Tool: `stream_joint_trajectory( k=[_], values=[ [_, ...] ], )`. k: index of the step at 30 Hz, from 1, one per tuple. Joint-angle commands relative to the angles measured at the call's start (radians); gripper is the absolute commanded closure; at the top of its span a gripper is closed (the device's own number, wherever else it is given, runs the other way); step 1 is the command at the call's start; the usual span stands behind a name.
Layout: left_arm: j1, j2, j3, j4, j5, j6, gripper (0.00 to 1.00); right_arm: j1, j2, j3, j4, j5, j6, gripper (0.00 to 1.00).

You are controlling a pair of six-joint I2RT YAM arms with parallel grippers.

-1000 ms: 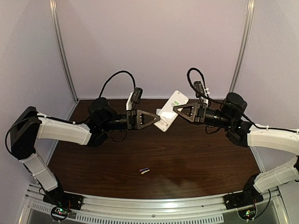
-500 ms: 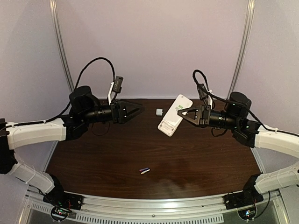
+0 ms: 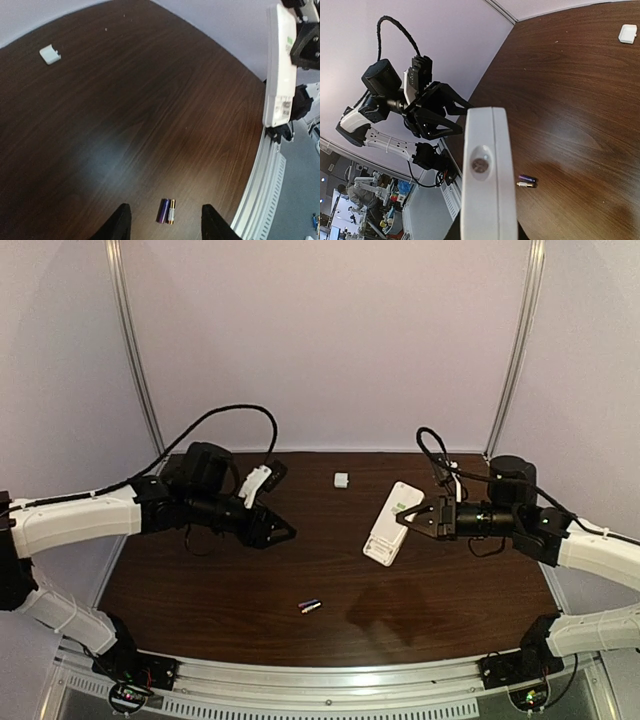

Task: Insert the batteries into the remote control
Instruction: Pick up the battery from the center of the board.

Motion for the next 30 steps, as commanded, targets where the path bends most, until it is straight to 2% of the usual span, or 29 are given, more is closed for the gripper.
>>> stream_joint_trajectory(
  k=[1, 7, 10, 17, 30],
  values=[
    [-0.085, 0.059, 0.010, -0.192, -0.163, 0.067, 0.55, -0.030, -0.045, -0.034, -0.088, 0.036, -0.033, 1.00],
    [-0.186, 0.177, 0.066, -0.295, -0.276, 0.120, 0.66, -0.062, -0.061, -0.070, -0.105, 0.019, -0.040, 1.00],
    [-0.207, 0.229, 0.089, -0.298, -0.270, 0.132, 0.70, -0.065, -0.066, -0.088, -0.098, 0.012, -0.033, 1.00],
    [-0.253, 0.350, 0.165, -0.311, -0.287, 0.181, 0.73, -0.073, -0.070, -0.098, -0.107, 0.008, -0.037, 1.00],
    [-0.264, 0.458, 0.221, -0.311, -0.279, 0.220, 0.73, -0.118, -0.095, -0.082, -0.150, -0.012, -0.047, 1.00]
  ],
)
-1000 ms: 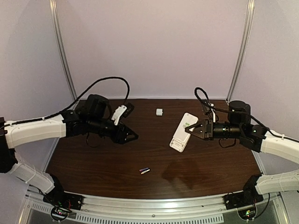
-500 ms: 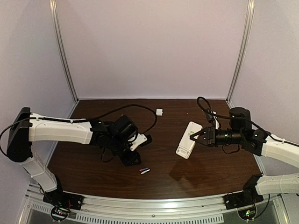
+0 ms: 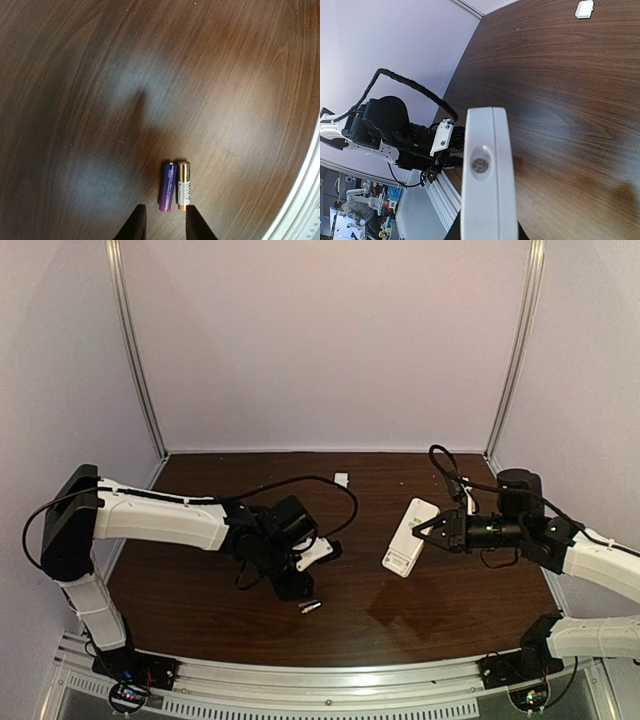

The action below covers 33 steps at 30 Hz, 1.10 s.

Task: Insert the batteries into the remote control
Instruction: Pick up the battery from the center of the board.

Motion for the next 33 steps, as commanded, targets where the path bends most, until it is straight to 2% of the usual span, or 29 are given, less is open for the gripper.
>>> stream_joint_trajectory(
  k=[1, 9, 33],
  values=[
    [-0.004, 0.037, 0.033, -0.001, -0.003, 0.028, 0.74, -0.021, -0.018, 0.007, -0.008, -0.022, -0.022, 1.00],
    [-0.005, 0.071, 0.050, -0.008, 0.008, 0.039, 0.79, -0.043, -0.019, -0.009, 0.006, -0.044, -0.020, 1.00],
    [-0.006, 0.148, 0.085, -0.030, 0.044, 0.057, 0.85, -0.094, -0.007, -0.038, 0.025, -0.085, -0.037, 1.00]
  ],
)
